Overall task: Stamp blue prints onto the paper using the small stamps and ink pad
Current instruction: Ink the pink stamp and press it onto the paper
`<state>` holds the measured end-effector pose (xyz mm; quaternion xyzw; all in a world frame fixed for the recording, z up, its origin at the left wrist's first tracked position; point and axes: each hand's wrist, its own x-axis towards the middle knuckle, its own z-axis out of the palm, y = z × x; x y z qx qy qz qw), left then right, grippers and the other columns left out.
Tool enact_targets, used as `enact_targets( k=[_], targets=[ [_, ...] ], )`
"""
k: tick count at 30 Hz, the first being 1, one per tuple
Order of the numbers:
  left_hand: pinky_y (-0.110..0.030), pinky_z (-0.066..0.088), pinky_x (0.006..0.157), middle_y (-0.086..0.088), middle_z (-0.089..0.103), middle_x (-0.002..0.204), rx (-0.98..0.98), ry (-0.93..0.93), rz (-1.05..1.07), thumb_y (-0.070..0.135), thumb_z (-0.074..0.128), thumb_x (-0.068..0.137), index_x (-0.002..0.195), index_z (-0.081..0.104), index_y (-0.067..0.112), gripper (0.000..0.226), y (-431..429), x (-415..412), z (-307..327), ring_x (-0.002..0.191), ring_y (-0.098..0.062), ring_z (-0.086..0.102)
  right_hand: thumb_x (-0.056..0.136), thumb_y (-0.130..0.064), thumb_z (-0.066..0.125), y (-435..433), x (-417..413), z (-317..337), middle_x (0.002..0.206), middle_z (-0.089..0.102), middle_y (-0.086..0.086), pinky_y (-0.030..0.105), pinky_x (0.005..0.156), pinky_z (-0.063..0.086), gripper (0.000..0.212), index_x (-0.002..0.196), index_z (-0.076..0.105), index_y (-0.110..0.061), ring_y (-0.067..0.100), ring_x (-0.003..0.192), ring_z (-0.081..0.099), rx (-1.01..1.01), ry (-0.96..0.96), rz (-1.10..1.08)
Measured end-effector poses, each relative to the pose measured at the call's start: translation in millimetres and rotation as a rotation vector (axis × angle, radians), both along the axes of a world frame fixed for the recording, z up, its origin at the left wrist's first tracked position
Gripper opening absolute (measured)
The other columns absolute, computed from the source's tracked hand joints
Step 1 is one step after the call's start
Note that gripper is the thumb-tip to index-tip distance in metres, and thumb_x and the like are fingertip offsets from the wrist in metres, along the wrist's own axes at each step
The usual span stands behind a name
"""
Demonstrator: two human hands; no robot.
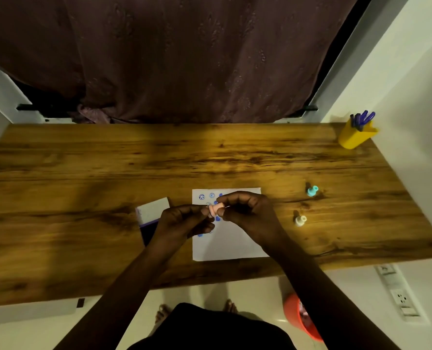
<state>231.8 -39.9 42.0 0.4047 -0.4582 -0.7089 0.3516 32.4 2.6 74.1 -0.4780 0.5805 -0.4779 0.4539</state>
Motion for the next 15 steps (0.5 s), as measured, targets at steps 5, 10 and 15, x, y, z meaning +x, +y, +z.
enact_targets(
  k=[5,10,15],
  targets=[
    [-0.037,0.064,0.084,-0.015,0.082,0.100,-0.005,0.006,-0.030,0.042,0.080,0.080,0.107,0.083,0.015,0.038,0,-3,-1,0.090,-0.031,0.079,0.084,-0.014,0.082,3,-7,-1,0.101,0.081,-0.002,0.023,0.078,0.061,0.023,0.107,0.081,-0.016,0.017,0.095,0.077,0.009,-0.047,0.031],
    [-0.031,0.063,0.081,-0.012,0.082,0.107,-0.018,0.012,-0.025,0.027,0.079,0.086,0.110,0.082,0.014,0.027,6,-12,-6,0.096,-0.034,0.079,0.085,-0.015,0.082,7,-17,-8,0.094,0.081,0.003,0.028,0.074,0.062,0.021,0.105,0.080,-0.012,0.021,0.085,0.078,0.081,-0.019,0.010],
    [-0.032,0.063,0.079,-0.011,0.081,0.112,-0.046,0.008,-0.049,0.005,0.074,0.093,0.114,0.079,0.008,0.022,10,-22,-12,0.095,-0.034,0.079,0.085,-0.018,0.082,18,-25,-12,0.090,0.080,0.006,0.031,0.072,0.064,0.022,0.104,0.079,-0.007,0.023,0.082,0.078,0.105,0.000,-0.033]
  ],
)
